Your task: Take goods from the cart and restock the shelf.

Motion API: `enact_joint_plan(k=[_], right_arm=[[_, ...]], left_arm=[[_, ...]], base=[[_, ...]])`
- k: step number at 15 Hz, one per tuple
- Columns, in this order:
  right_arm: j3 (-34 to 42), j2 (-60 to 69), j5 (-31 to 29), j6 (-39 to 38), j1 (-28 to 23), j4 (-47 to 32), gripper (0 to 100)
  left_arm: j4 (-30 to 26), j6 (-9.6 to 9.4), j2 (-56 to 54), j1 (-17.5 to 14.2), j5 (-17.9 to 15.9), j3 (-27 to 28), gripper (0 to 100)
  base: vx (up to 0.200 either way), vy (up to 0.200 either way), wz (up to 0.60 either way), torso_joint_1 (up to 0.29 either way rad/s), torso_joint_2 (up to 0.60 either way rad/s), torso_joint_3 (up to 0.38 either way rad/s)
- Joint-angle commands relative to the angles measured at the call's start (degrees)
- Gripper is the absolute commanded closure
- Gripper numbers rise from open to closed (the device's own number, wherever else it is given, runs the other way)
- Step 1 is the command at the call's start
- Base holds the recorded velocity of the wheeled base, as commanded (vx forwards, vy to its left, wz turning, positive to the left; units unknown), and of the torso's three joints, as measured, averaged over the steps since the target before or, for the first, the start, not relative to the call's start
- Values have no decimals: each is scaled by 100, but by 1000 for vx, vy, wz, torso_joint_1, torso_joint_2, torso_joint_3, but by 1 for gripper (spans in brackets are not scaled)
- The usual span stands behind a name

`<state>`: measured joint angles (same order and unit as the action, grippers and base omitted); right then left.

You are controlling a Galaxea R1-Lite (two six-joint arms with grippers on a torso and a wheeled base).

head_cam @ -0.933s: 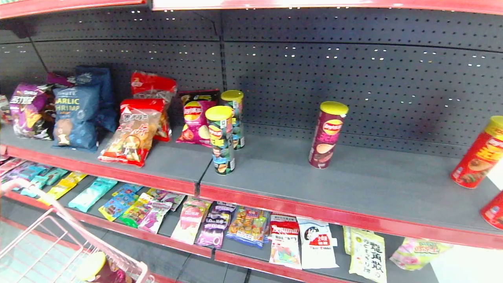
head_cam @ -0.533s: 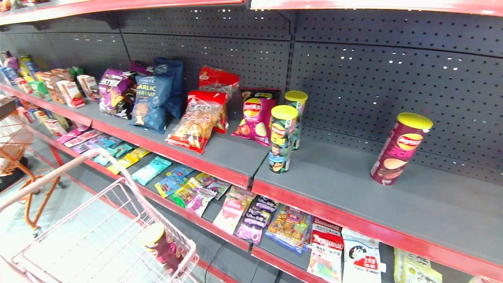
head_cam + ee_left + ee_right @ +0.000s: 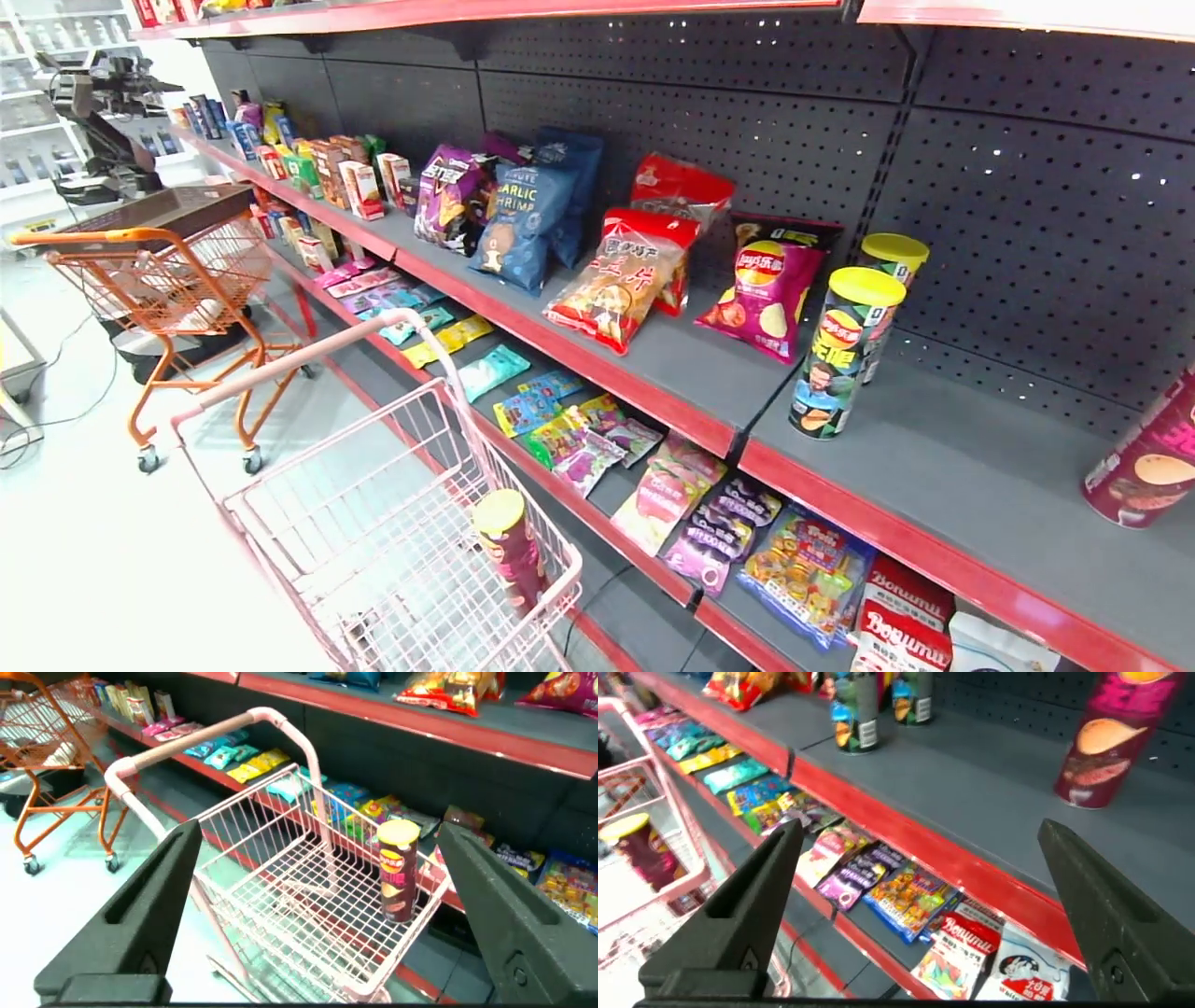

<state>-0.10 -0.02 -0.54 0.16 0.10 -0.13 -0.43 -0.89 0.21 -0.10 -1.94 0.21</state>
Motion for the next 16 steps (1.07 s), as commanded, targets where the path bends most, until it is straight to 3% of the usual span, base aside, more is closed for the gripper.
enact_joint_plan(k=[1,7,16], right_arm=[[1,2,1,2,8,-4,0],[1,2,10,2,8,-4,0],[1,2,10,-7,8,-4,0]], left_arm=[[8,1,6,-8,0,-3,0],[8,1,6,-8,0,-3,0],[8,1,6,-8,0,-3,0]], base=[[0,0,0,0,0,0],[0,0,0,-65,154,84],[0,0,0,-143,331,186]])
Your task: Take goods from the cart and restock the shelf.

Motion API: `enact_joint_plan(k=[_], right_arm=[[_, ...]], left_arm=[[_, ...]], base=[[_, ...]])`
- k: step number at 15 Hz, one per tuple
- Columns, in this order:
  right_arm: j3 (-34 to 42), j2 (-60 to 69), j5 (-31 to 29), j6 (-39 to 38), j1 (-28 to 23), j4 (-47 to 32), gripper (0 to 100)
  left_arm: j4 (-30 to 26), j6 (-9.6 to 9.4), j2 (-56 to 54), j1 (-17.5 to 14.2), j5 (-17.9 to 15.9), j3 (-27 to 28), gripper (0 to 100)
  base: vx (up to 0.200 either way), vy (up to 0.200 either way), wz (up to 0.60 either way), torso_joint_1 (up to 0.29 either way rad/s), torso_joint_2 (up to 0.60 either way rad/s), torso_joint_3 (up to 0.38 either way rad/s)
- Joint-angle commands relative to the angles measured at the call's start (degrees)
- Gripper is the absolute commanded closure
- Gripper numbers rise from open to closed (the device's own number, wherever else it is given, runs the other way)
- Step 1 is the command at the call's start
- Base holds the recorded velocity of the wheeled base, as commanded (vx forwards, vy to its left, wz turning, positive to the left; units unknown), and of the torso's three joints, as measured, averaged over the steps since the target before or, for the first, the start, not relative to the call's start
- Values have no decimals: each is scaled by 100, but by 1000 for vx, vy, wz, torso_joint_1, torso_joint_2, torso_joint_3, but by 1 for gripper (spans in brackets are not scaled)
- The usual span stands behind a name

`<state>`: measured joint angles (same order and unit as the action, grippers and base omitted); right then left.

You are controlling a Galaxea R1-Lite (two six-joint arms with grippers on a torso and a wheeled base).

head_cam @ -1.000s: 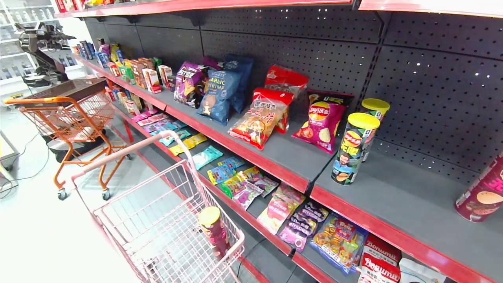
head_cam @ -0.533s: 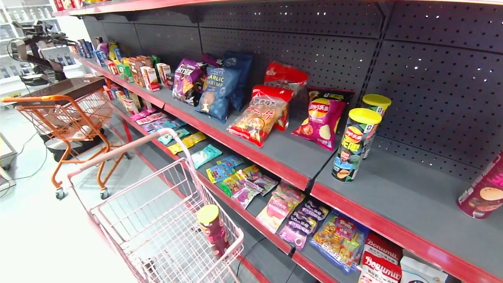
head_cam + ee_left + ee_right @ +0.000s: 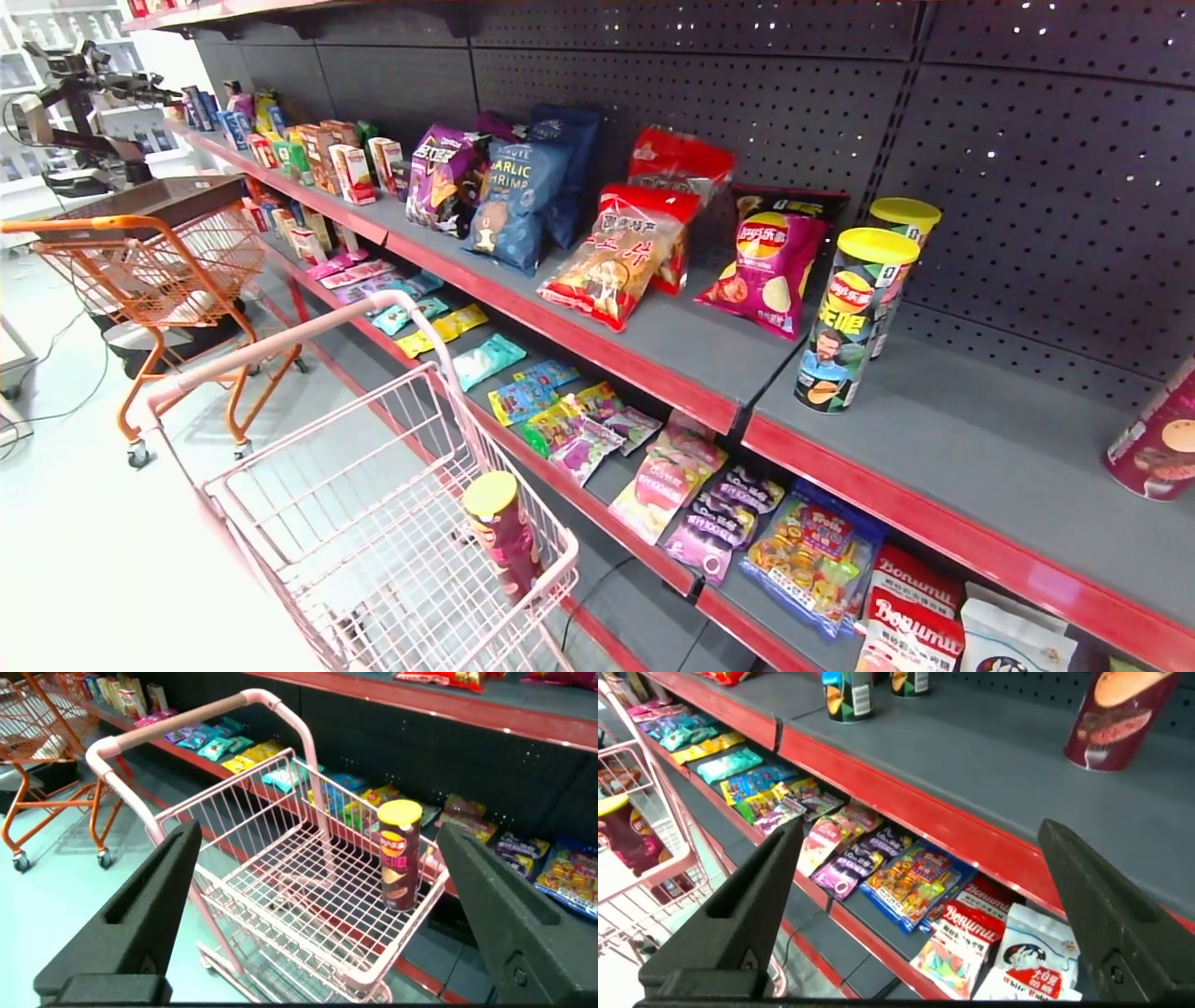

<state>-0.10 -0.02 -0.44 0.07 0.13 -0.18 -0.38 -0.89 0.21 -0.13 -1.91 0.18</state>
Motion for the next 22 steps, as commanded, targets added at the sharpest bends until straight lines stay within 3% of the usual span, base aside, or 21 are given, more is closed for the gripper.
enact_joint_plan(k=[1,14,22], right_arm=[[1,2,0,1,4,1,0],[1,2,0,1,4,1,0],[1,2,0,1,4,1,0]], left_arm=[[3,1,6,-4,-2,-1,0],[3,-8,6,-4,-11,-1,0],[3,-16,6,-4,-11,-1,0]], base=[[0,0,0,-134,339,188],[0,0,0,-153,373,218],[0,0,0,-193,531,334]])
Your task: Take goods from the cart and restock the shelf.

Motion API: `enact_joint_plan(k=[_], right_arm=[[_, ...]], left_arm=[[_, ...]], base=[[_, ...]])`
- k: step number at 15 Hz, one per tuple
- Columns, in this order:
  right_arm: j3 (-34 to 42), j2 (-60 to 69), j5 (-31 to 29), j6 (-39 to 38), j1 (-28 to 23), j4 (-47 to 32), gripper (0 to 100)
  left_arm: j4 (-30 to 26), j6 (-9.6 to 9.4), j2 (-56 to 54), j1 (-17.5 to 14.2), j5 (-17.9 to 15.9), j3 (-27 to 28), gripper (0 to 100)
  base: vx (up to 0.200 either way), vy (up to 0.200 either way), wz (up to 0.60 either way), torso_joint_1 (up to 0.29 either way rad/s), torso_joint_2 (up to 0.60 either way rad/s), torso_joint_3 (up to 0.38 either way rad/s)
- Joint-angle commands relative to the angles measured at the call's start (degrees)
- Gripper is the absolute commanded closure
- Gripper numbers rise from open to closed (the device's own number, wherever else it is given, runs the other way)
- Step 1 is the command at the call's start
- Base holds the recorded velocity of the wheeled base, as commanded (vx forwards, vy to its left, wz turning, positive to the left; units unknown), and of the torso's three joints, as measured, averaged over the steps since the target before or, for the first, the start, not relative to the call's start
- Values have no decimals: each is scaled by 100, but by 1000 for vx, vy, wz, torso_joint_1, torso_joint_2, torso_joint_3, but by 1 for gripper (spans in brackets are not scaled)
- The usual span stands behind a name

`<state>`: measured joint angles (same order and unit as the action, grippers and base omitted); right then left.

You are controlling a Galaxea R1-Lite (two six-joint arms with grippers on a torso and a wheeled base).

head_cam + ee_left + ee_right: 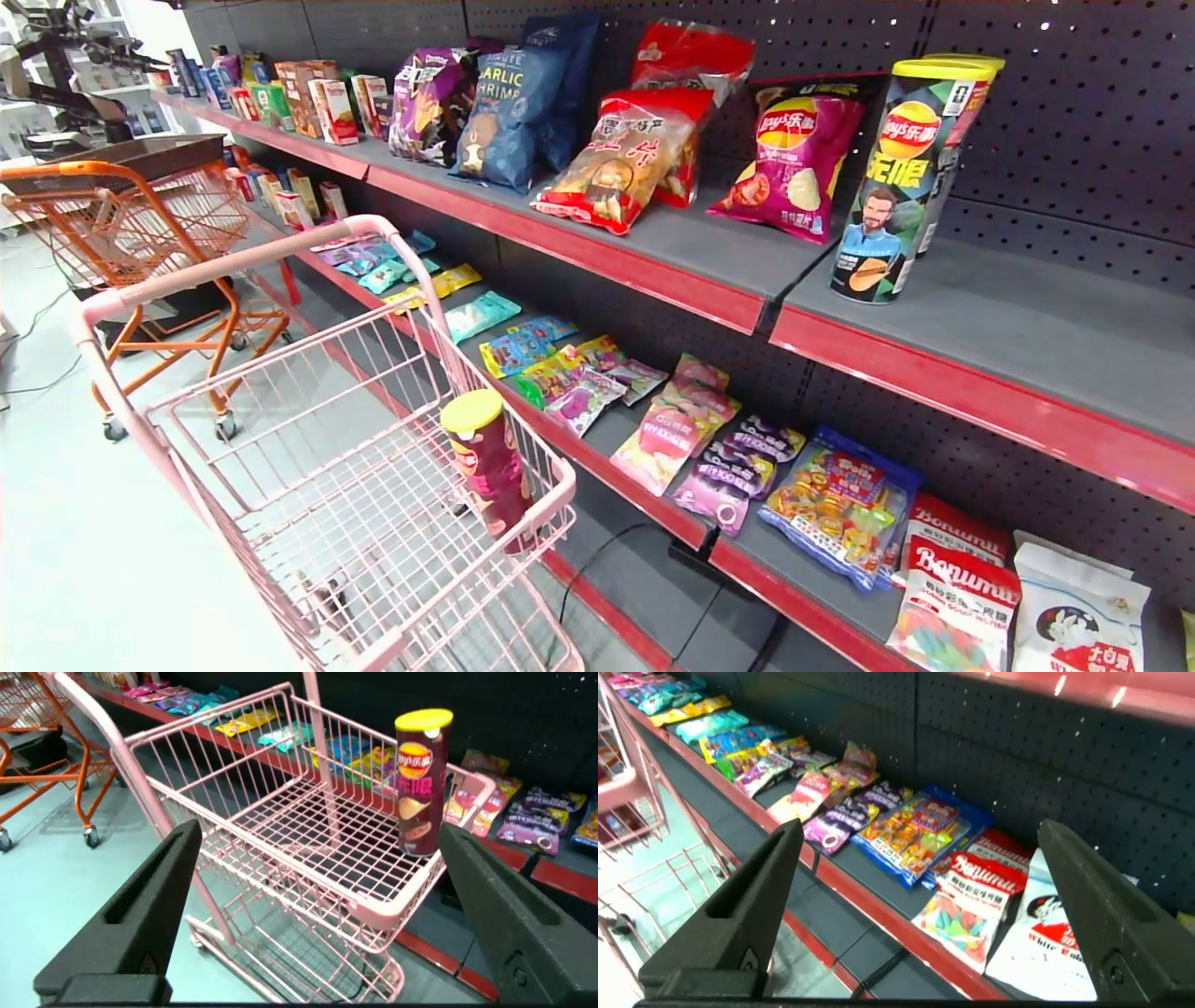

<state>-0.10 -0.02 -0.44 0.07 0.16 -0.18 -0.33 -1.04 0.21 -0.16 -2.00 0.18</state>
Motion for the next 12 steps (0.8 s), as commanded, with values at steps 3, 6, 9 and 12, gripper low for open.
enact_joint_plan(k=[3,6,9,12], right_arm=[[1,2,0,1,2,1,0],[1,2,0,-7,2,1,0],[1,2,0,-7,2,1,0],[1,2,-9,-7,2,1,0]], left_arm=[[-2,-19,94,7,-20,8,0],[15,-116,67,7,-99,-1,0],[-11,288,2888,-46,534,2873,0],[235,446,5095,-2,358,3436,0]], base=[[0,0,0,-97,289,194],[0,0,0,-9,30,24],[0,0,0,0,0,0],[0,0,0,0,0,0]])
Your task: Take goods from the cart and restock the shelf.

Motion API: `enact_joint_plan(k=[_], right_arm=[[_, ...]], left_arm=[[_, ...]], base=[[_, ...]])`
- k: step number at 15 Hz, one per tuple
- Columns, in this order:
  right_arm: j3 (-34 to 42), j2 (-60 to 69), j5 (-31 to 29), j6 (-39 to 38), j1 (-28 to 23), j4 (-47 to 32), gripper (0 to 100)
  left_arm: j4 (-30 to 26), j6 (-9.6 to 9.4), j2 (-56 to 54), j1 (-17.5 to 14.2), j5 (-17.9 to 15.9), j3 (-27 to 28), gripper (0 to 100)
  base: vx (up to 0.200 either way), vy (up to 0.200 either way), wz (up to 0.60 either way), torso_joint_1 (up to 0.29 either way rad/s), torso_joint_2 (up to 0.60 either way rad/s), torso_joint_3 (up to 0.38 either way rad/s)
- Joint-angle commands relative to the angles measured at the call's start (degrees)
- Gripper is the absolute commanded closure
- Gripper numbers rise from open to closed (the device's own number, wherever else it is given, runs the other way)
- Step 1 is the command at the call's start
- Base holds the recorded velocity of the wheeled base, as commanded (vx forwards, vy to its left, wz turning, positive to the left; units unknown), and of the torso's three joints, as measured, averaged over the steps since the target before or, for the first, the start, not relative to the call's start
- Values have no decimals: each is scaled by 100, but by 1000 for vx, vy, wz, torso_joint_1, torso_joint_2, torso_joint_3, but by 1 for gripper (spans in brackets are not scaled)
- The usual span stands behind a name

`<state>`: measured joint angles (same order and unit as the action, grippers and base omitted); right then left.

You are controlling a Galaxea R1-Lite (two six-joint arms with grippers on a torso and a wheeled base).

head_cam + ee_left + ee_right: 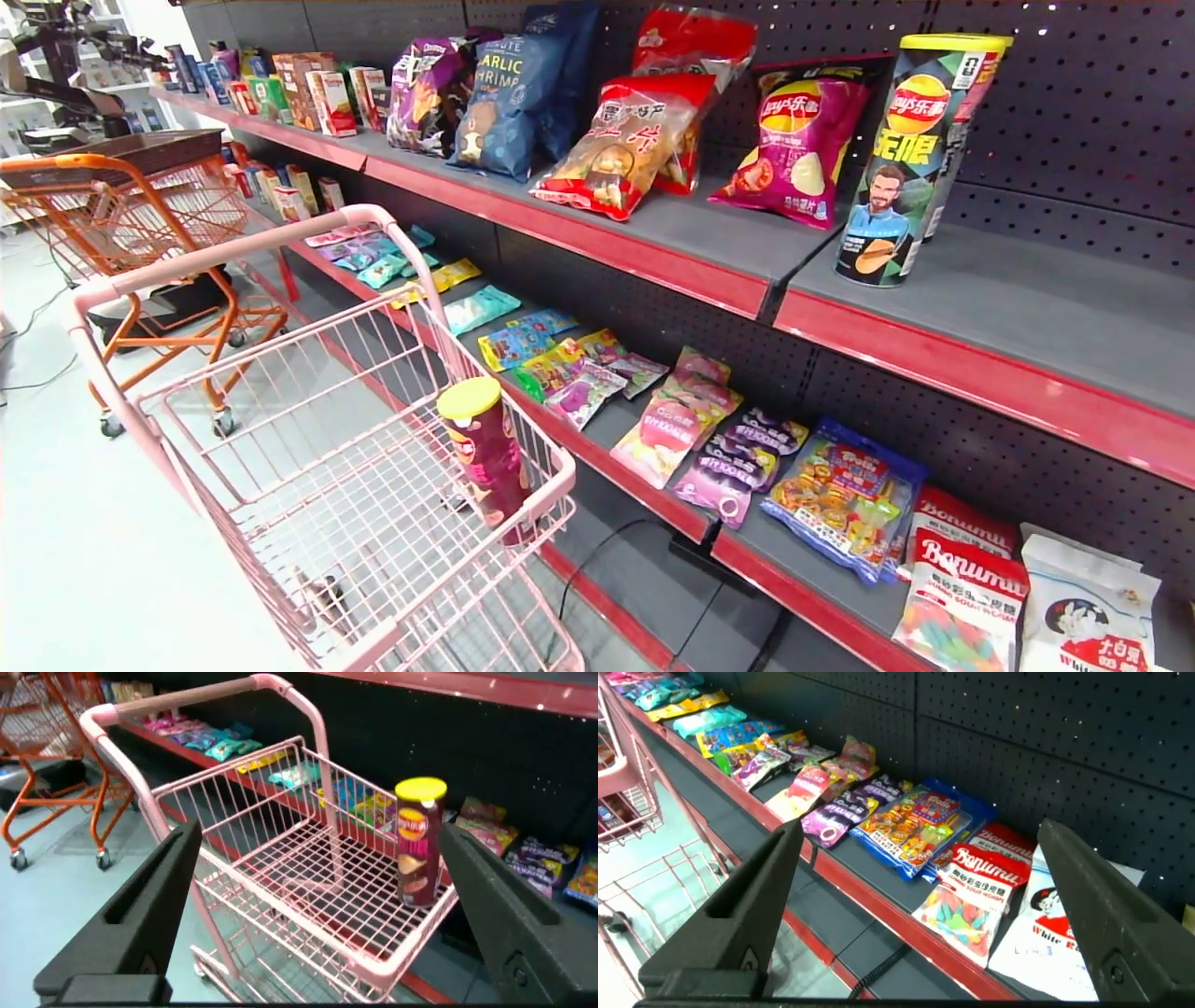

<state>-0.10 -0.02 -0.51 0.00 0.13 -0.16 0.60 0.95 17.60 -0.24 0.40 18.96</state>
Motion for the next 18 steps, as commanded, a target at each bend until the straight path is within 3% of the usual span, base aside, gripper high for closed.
enact_joint_plan(k=[1,2,3,5,6,7,8,9,10,11,14,16,17,18], right_arm=[[1,2,-2,0,4,-2,0],[1,2,7,0,4,-2,0],[1,2,7,9,4,-2,0],[1,2,7,26,4,-2,0],[1,2,7,26,4,-2,0],[1,2,7,18,4,-2,0],[1,2,7,26,4,-2,0],[1,2,7,26,4,-2,0],[1,2,7,26,4,-2,0],[1,2,7,26,4,-2,0],[1,2,16,26,4,-2,0],[1,2,16,35,4,-2,0],[1,2,16,35,4,-2,0],[1,2,16,35,4,-2,0]], left_arm=[[301,248,3847,42,-313,1409,0],[353,248,3944,42,-445,1374,0],[705,177,4682,33,-1183,1163,0],[977,186,5306,33,-1508,1172,0],[1355,177,5833,33,-1772,1163,0],[2076,107,6440,42,-2246,1119,0],[2357,10,6668,42,-2457,1110,0],[2876,-447,7213,42,-2800,1110,0],[3139,-693,7495,42,-2967,1145,0],[3298,-772,7679,68,-3169,1145,0],[3447,-798,8163,402,-3327,1198,0],[3825,-816,8461,420,-3327,1189,0],[4607,-816,9041,429,-3275,1145,0],[4994,-798,9305,429,-3257,1145,0]], base=[[0,0,0,0,0,0],[0,0,0,0,0,0],[0,0,0,0,0,0],[0,0,0,0,0,0],[0,0,0,0,0,0],[0,0,0,0,0,0],[0,0,0,0,0,0],[0,0,0,0,0,0],[0,0,0,0,0,0],[0,0,0,0,0,0],[0,0,0,0,0,0],[0,0,0,0,0,0],[0,0,0,0,0,0],[0,0,0,0,0,0]])
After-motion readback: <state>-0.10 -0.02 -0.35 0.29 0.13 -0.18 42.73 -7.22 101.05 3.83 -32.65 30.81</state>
